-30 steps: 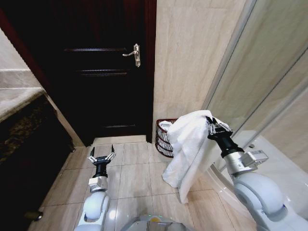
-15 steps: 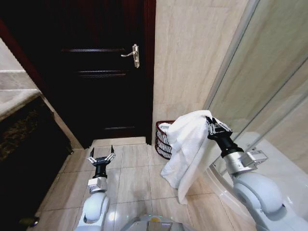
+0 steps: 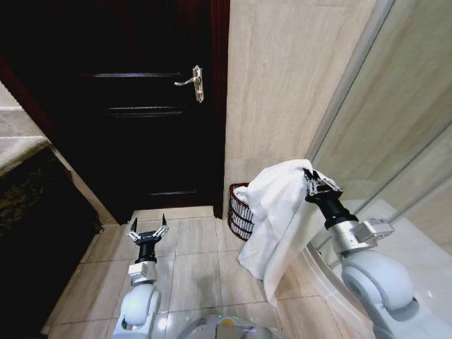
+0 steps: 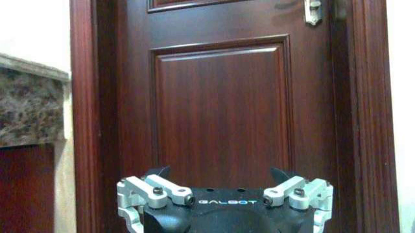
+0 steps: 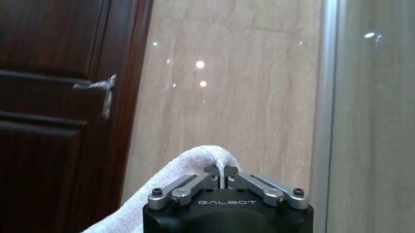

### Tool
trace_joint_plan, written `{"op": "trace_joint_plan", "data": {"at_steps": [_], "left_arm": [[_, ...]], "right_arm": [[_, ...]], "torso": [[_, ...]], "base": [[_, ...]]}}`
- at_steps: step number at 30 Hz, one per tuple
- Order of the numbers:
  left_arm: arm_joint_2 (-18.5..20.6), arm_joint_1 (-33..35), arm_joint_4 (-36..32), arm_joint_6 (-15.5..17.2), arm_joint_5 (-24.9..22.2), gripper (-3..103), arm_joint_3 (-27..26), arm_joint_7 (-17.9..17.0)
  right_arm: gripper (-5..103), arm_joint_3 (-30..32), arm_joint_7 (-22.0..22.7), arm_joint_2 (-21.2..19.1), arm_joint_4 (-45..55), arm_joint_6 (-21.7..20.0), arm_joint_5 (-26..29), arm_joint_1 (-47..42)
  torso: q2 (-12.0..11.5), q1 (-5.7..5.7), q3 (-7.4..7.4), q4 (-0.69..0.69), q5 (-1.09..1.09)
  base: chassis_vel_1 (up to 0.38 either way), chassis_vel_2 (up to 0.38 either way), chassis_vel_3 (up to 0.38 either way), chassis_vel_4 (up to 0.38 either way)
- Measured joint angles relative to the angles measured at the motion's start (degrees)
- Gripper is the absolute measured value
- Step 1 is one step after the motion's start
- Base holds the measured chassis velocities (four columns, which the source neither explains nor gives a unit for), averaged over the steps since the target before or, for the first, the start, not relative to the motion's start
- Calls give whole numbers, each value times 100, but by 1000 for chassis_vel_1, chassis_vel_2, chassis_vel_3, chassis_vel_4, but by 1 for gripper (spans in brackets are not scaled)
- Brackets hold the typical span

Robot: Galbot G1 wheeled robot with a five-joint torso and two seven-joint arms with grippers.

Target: Discard the used towel into the hamper.

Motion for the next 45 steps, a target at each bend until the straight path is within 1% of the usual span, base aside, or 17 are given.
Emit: {"op": "trace_joint_plan", "data": {"at_steps": [3, 4, 6, 7, 10, 16, 22, 25, 26, 28, 30, 31, 33, 35, 37, 42, 45], "left_arm": [[-8, 96, 12, -44, -78, 100, -64, -55], [-8, 96, 12, -44, -78, 100, -64, -55], [-1, 141, 76, -109, -87, 100, -147, -93], [-1, 141, 76, -109, -87, 100, -147, -93], [5, 159, 158, -168, -69, 100, -197, -193], [7, 213, 251, -256, -79, 100, -194, -220], [-69, 161, 345, -331, -63, 100, -194, -217], [-183, 100, 347, -354, -42, 100, -187, -215], [-183, 100, 347, -354, -42, 100, -187, -215], [-229, 79, 342, -371, -37, 100, -187, -216], [-252, 78, 318, -383, -33, 100, -194, -230], [-252, 78, 318, -383, -33, 100, -194, -230], [-269, 88, 293, -395, -27, 100, -210, -268], [-278, 92, 284, -397, -24, 100, -219, -278], [-336, 122, 225, -402, -12, 100, -260, -302], [-391, 173, 162, -407, -1, 100, -285, -341], [-418, 183, 142, -423, 19, 100, -306, -392]], "right_arm": [[3, 10, 116, -151, -46, -104, 321, 664], [3, 10, 116, -151, -46, -104, 321, 664], [3, -6, 289, -437, -86, -272, 816, 1397], [3, -6, 289, -437, -86, -272, 816, 1397], [3, -145, 419, -810, -455, -384, 1399, 2443], [3, -166, 134, -1312, -1301, -390, 2034, 3798], [3, -335, -96, -1755, -1804, -409, 2584, 4721], [3, -862, -204, -1958, -2253, -428, 2875, 5901], [3, -862, -204, -1958, -2253, -428, 2875, 5901], [3, -1380, -209, -1945, -2557, -427, 3063, 6651], [3, -1970, -200, -1789, -2956, -419, 3240, 7377], [3, -1970, -200, -1789, -2956, -419, 3240, 7377], [3, -2417, -212, -1570, -3406, -305, 3270, 7989], [3, -2512, -226, -1512, -3511, -260, 3262, 8119], [3, -2863, -330, -1234, -4098, -154, 3158, 8676], [3, -3103, -446, -935, -4706, -132, 2997, 9264], [3, -3349, -652, -639, -5315, -88, 2765, 9758]], "torso": [[-1, 0, -1, 1, 0], [-1, 0, -1, 1, 0], [-1, -1, -1, 1, -3], [-1, -1, -1, 1, -3], [-2, 0, 0, 2, -2], [-3, 0, 0, 1, 2], [-3, 0, -1, -1, 2], [-3, 0, -2, -2, -2], [-3, 0, -2, -2, -2], [-3, 0, -3, -1, -6], [-4, 0, -2, 2, 2], [-4, 0, -2, 2, 2], [-4, 0, -2, 2, -3], [-4, 0, -2, 2, -5], [-4, 0, -1, 2, 1], [-4, 0, -2, 0, -3], [-4, -1, -2, -1, -1]], "base": [[0, 0, 0, 0], [0, 0, 0, 0], [0, 0, 0, 0], [0, 0, 0, 0], [0, 0, 0, 0], [0, 0, 0, 0], [0, 0, 0, 0], [0, 0, 0, 0], [0, 0, 0, 0], [0, 0, 0, 0], [0, 0, 0, 0], [0, 0, 0, 0], [0, 0, 0, 0], [0, 0, 0, 0], [0, 0, 0, 0], [0, 0, 0, 0], [0, 0, 0, 0]]}}
